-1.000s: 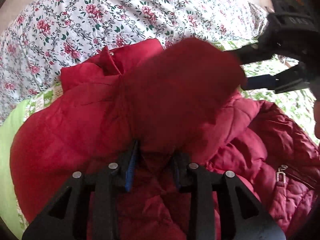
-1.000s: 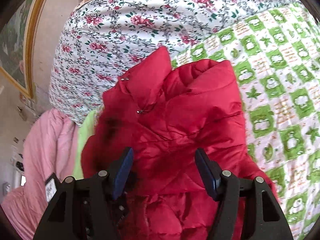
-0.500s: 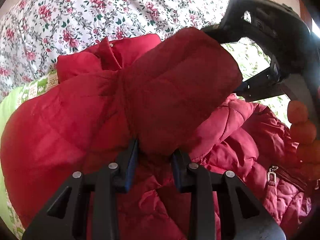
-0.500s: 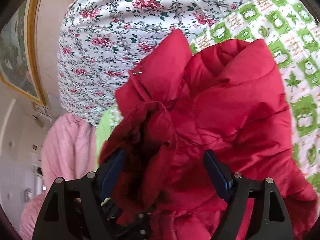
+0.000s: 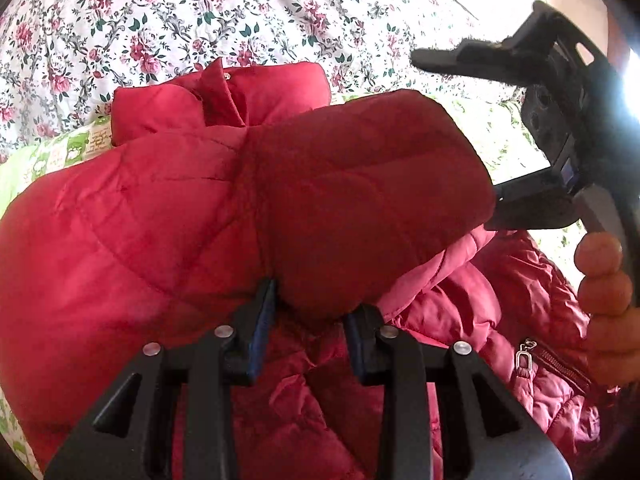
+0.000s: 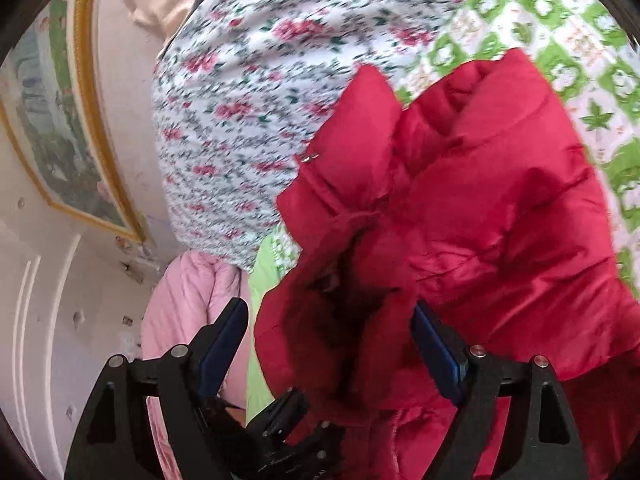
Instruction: Fold large clothes
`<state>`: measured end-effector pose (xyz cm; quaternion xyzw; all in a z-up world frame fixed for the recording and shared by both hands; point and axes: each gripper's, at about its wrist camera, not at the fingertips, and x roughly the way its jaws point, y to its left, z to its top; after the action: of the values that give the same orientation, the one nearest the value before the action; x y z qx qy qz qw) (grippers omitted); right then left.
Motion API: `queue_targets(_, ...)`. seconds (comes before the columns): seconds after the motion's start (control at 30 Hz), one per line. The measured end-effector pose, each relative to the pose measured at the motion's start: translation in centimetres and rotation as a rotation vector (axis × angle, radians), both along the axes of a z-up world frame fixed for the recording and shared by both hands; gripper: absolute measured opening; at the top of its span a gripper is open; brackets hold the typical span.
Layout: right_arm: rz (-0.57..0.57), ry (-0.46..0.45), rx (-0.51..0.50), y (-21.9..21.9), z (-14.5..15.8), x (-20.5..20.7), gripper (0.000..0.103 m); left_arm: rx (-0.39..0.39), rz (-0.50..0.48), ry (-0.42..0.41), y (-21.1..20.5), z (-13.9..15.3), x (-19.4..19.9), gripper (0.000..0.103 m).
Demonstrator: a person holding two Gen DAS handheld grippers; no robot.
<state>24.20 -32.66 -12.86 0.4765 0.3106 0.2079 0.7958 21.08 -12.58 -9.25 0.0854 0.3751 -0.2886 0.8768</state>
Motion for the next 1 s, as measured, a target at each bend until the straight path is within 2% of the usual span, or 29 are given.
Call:
queue_targets(0.07, -0.004, 0.046, -0.093, 1.0, 0.2, 0.8, 0.085, -0.01, -0.001, 0.011, 0.2, 0.2, 0.1, 0.029)
queue_targets(0.1, 0.0, 0.066, -0.117, 1.4, 0.0, 1.2, 0.074, -0.018, 0.0, 0.02, 0.4, 0.4, 0.1, 0.029)
queue_targets(0.13, 0.014, 0.091, -0.133, 1.9, -0.2, 1.8, 0.059, -0.026, 0.009, 0.036, 0.8, 0.7, 0.1, 0.029)
queue_targets(0.17, 0.03, 0.101, -0.137, 2.2, -0.4, 2.1, 0.02, -0.038, 0.016, 0.046, 1.2, 1.1, 0.0, 0.029)
queue_targets(0.2, 0.037, 0.111, -0.151, 2.4, -0.4, 2.4, 0.014, -0.059, 0.017, 0.061, 1.8, 1.5, -0.2, 0.029)
queue_targets(0.27, 0.022, 0.112, -0.207, 2.4, 0.2, 2.3, 0.01, -0.11, 0.01, 0.089, 3.2, 2.5, -0.6, 0.029)
queue_targets(0.4, -0.022, 0.067, -0.292, 1.6, 2.5, 0.8, 0.008, -0.192, 0.077, 0.038, 7.6, 5.8, -1.8, 0.029)
queue_targets(0.5, -0.044, 0.03, -0.36, 0.8, 4.8, -0.6, 0.008, -0.209, 0.147, -0.003, 10.5, 7.8, -1.3, 0.029)
queue_targets(0.57, -0.057, 0.029, -0.405, 0.3, 5.6, -1.1, 0.008, -0.217, 0.167, 0.001, 11.8, 8.1, -0.3, 0.029)
queue_targets(0.7, -0.107, 0.078, -0.445, -1.2, 4.6, -1.2, 0.008, -0.173, 0.23, 0.022, 12.7, 7.1, 2.8, 0.029)
queue_targets(0.87, -0.108, 0.144, -0.458, -2.1, 0.6, -0.1, 0.009, -0.149, 0.23, 0.083, 12.1, 4.1, 5.4, 0.029)
queue_targets(0.93, -0.115, 0.155, -0.482, -2.4, -0.5, 0.1, 0.01, -0.115, 0.23, 0.1, 11.4, 2.6, 5.7, 0.029)
queue_targets(1.0, -0.125, 0.168, -0.523, -2.2, -1.3, 0.6, 0.018, -0.073, 0.237, 0.102, 10.6, 1.2, 6.0, 0.029)
